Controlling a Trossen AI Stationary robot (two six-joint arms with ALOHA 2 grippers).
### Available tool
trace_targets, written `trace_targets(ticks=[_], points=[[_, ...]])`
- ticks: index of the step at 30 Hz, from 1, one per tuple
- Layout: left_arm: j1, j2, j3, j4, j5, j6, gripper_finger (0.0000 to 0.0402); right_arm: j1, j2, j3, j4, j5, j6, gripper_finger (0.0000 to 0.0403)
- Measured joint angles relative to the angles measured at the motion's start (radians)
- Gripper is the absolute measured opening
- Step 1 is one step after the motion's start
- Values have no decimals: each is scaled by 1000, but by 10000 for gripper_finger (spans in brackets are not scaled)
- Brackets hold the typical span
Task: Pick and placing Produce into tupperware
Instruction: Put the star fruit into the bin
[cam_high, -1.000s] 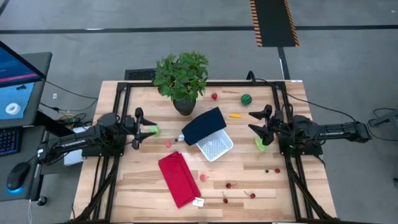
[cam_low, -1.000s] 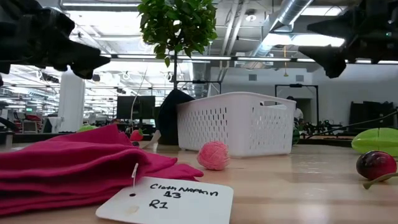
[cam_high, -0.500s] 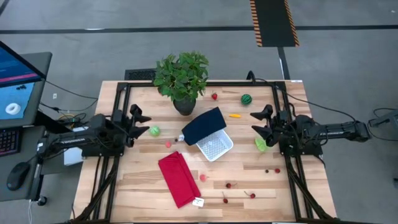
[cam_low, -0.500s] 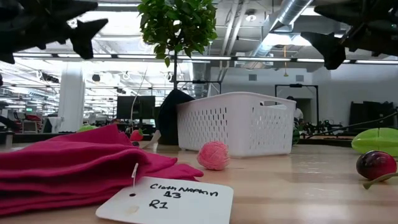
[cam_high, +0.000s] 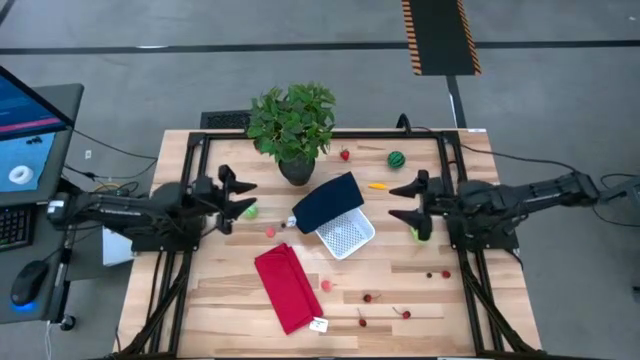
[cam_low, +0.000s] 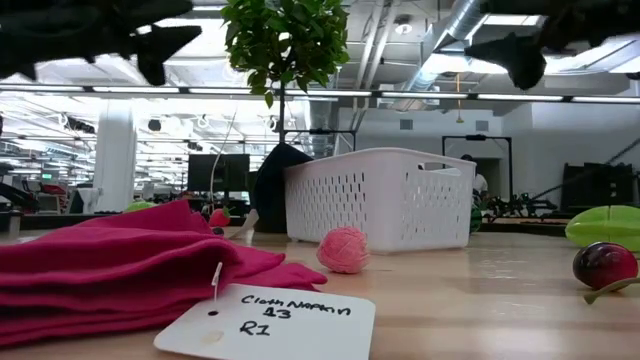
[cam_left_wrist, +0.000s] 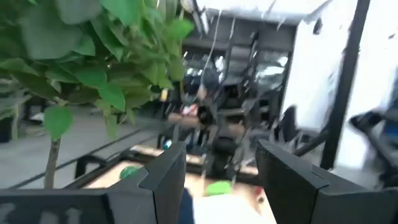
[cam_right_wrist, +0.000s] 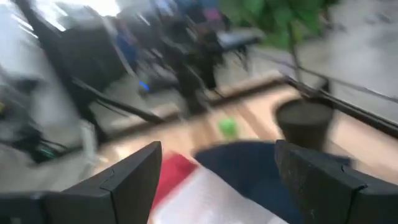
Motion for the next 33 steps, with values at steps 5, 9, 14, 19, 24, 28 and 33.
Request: trace_targets(ticks=[5, 9, 14, 19, 24, 28, 33], points=[[-5, 206, 120, -113, -72, 27, 185, 30, 169, 229, -395, 195, 161, 332], [-5, 310, 215, -291, -134, -10, 185, 28, 279, 383, -815, 295, 404, 325], [-5, 375, 303, -413, -141, -144, 185, 15, 392, 513, -1217, 265, 687, 317], [-5, 388, 322, -438, -122, -161, 185, 9, 498, 534, -1469, 84, 841, 316], [-7, 388, 322, -437, -114, -199, 185, 14, 596, 535, -1486, 9, 738, 316], [-23, 388, 322, -438, -67, -216, 185, 18, 668, 535, -1447, 6, 649, 316], [-31, 388, 322, -412, -83, -224, 185, 14, 759, 535, -1377, -20, 665, 316]])
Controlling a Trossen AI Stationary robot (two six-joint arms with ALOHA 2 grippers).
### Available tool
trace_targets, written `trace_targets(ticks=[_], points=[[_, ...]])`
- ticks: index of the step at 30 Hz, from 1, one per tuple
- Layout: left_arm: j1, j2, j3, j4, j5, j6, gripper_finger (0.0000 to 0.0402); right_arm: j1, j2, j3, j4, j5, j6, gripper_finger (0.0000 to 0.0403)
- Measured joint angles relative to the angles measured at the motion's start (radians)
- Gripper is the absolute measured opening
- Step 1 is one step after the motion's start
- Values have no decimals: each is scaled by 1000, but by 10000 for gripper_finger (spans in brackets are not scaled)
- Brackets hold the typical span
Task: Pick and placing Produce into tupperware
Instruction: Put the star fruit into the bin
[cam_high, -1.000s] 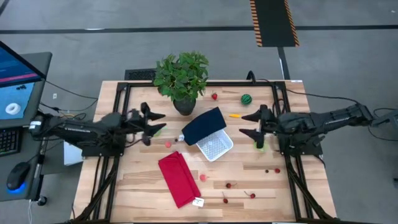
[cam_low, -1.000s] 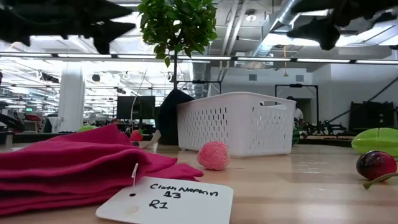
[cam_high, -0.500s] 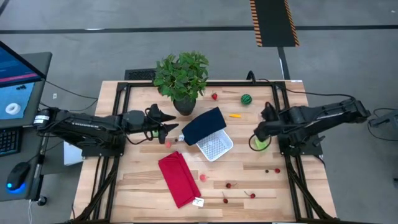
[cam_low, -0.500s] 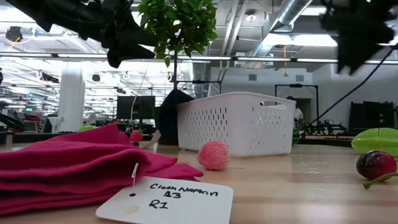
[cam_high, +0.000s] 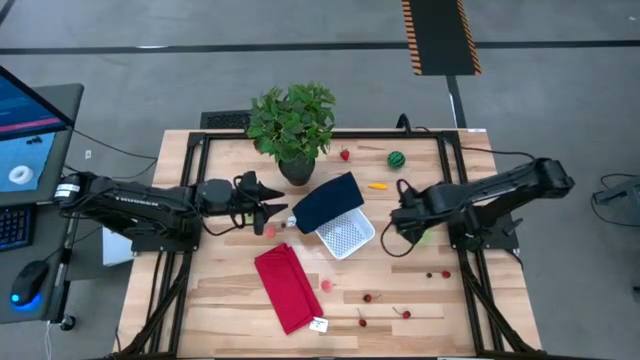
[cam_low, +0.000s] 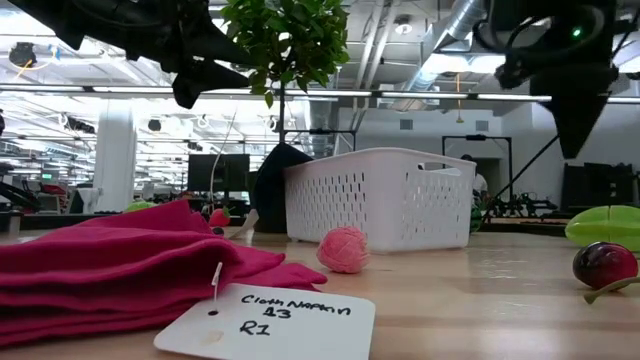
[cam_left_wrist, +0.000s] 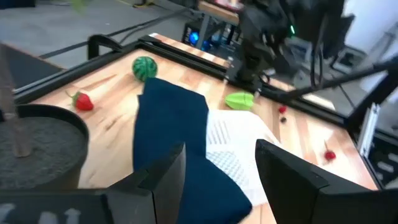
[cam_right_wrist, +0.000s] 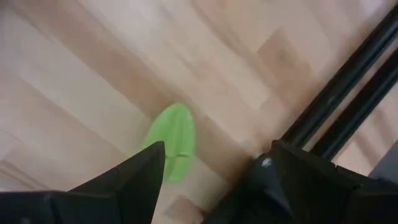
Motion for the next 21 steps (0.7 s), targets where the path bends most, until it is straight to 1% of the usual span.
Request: trace_targets(ticks=[4, 10, 15, 21], points=[[0, 0, 0, 20, -16, 11, 185, 2, 74, 0, -5, -52, 65, 316], [0, 0, 0, 57, -16, 32, 185, 63, 133, 0, -4, -95, 67, 316], [0, 0, 0, 66, -35, 49, 185, 75, 139, 0, 12, -148, 96, 316], [0, 0, 0, 65, -38, 48, 185, 74, 104, 0, 134, -209, 70, 316]])
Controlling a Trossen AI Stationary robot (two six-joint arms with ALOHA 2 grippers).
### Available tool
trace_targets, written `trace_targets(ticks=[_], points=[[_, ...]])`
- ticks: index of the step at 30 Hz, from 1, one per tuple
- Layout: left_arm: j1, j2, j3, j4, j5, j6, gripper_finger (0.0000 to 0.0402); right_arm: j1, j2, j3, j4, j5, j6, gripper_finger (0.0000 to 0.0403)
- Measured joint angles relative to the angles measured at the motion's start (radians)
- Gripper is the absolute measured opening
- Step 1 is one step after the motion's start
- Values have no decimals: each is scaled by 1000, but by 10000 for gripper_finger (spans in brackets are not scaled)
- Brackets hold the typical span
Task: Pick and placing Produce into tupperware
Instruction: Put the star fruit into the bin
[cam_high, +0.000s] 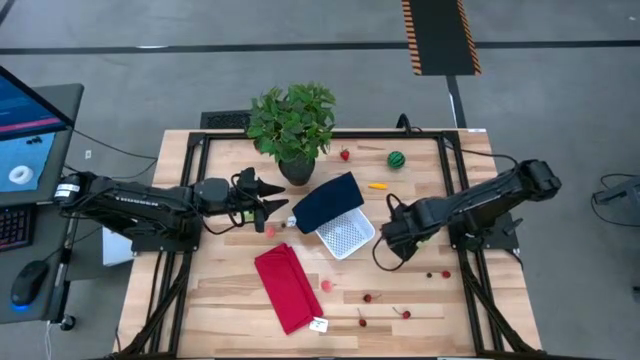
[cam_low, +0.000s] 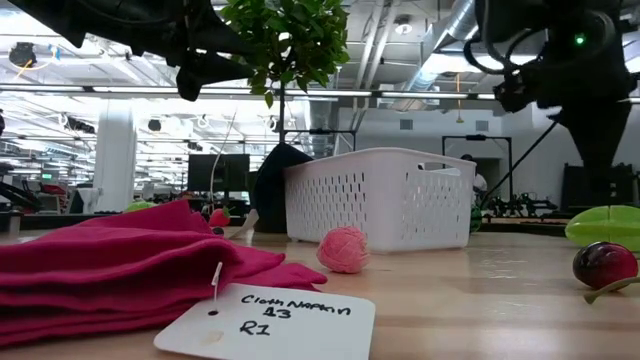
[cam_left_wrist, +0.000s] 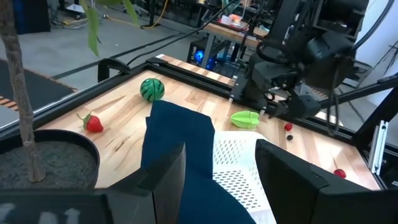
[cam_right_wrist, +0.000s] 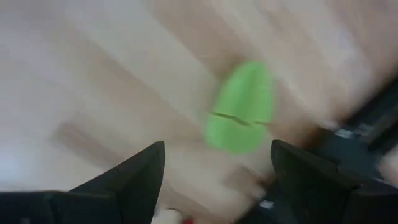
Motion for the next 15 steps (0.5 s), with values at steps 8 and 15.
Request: trace_targets(ticks=[8, 15], points=[[0, 0, 0, -2, 1, 0, 185, 32, -13, 0, 124, -19, -71, 316], [0, 0, 0, -3, 3, -4, 185, 51, -13, 0, 70, -12, -31, 316]])
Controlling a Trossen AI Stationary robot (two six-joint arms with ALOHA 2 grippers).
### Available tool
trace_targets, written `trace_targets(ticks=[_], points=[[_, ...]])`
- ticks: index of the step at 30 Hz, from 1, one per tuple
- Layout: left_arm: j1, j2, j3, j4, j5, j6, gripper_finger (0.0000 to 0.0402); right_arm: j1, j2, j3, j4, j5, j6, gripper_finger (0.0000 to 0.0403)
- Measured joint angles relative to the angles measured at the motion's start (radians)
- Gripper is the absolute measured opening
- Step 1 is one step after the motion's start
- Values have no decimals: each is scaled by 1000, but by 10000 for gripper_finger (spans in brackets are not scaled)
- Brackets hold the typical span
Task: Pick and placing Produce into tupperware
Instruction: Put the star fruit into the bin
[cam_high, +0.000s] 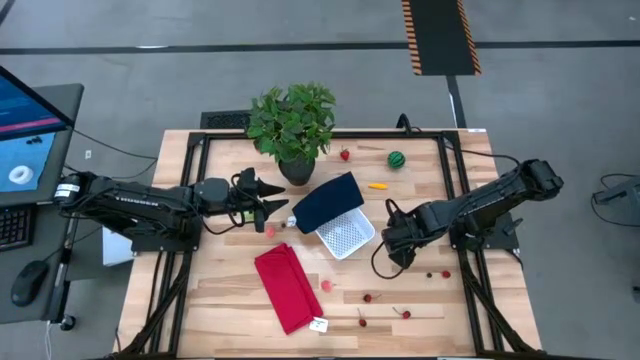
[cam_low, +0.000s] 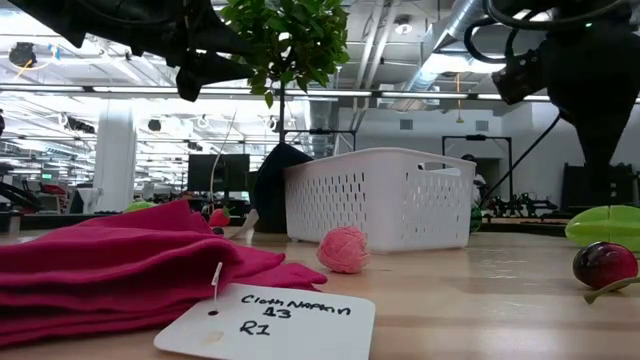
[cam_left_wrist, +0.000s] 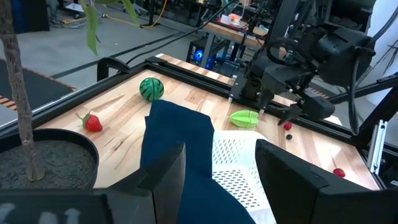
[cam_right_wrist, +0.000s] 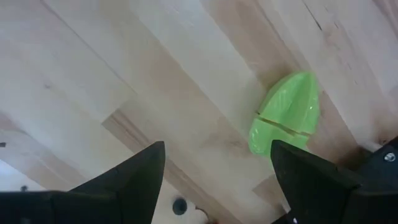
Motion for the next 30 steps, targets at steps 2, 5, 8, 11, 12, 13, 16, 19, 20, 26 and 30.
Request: trace_targets(ticks=[2, 5, 8, 11, 12, 13, 16, 19, 20, 26, 30], points=[[0, 0, 0, -1, 0, -8, 185, 2, 0, 0, -17, 27, 24, 316], [0, 0, 0, -9, 15, -20, 185, -1, 0, 0, -24, 50, 35, 318], [0, 0, 0, -19, 28, -22, 185, -8, -1, -34, -2, 48, 54, 325], [0, 0, 0, -20, 28, -30, 185, -24, 0, -89, 4, 21, 55, 334], [0, 0, 0, -20, 28, -32, 185, -30, 0, -108, 4, 19, 55, 337], [0, 0, 0, -20, 28, -33, 185, -36, 0, -123, 1, 18, 54, 339], [0, 0, 0, -25, 28, -33, 185, -40, 0, -150, -2, 23, 53, 339], [0, 0, 0, -25, 25, -32, 185, -32, 0, -170, 20, 21, 54, 332], [0, 0, 0, -24, 21, -32, 185, -31, 0, -180, 32, 18, 54, 330], [0, 0, 0, -23, 21, -32, 185, -49, 0, -227, 97, 19, 41, 321], [0, 0, 0, -23, 20, -32, 185, -71, 0, -266, 144, 19, 24, 321]])
